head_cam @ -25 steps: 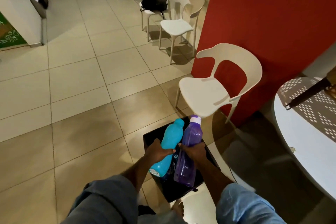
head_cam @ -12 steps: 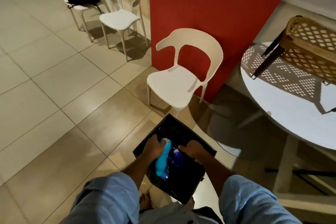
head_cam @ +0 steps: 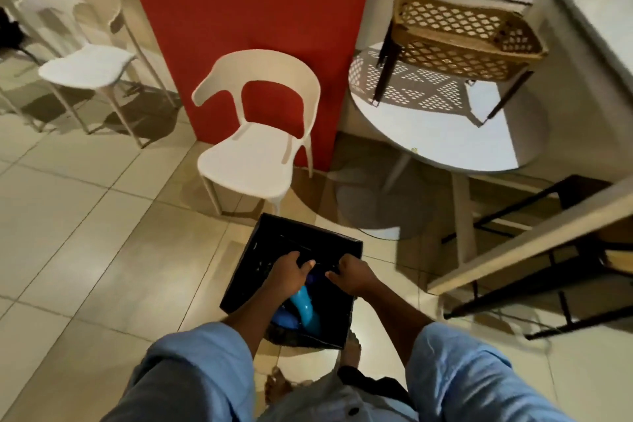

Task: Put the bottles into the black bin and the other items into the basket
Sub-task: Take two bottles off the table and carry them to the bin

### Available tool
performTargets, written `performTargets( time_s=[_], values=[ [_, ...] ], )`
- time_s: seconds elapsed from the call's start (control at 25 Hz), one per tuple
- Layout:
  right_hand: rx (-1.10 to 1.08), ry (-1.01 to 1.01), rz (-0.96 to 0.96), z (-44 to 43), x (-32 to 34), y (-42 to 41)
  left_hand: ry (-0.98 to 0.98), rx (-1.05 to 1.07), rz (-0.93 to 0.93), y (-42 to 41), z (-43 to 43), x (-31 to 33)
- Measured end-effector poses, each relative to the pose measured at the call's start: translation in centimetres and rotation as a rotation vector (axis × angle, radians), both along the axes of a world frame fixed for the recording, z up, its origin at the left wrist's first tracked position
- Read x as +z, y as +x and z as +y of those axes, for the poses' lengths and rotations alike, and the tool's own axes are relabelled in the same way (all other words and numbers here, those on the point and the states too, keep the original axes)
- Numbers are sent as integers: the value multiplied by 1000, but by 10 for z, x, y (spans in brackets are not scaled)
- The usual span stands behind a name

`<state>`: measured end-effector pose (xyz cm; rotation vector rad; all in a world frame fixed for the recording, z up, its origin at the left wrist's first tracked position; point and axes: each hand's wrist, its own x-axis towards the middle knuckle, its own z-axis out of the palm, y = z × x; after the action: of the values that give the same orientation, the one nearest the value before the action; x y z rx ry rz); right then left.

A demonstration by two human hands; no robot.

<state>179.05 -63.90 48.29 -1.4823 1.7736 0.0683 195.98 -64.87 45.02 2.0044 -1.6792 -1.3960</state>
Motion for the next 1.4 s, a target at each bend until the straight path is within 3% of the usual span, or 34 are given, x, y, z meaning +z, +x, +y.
performTargets(
  time_s=[0.36, 0.96, 1.4],
  values=[
    [-363, -219, 142, 83, 9, -101, -286, -502, -274, -108, 31, 8],
    [-657, -373, 172, 265, 29, -349, -423, -773, -225, -384, 176, 28],
    [-1027, -304, 254, 373, 16, -531, -477, -1125, -160, -609, 245, 36]
  ],
)
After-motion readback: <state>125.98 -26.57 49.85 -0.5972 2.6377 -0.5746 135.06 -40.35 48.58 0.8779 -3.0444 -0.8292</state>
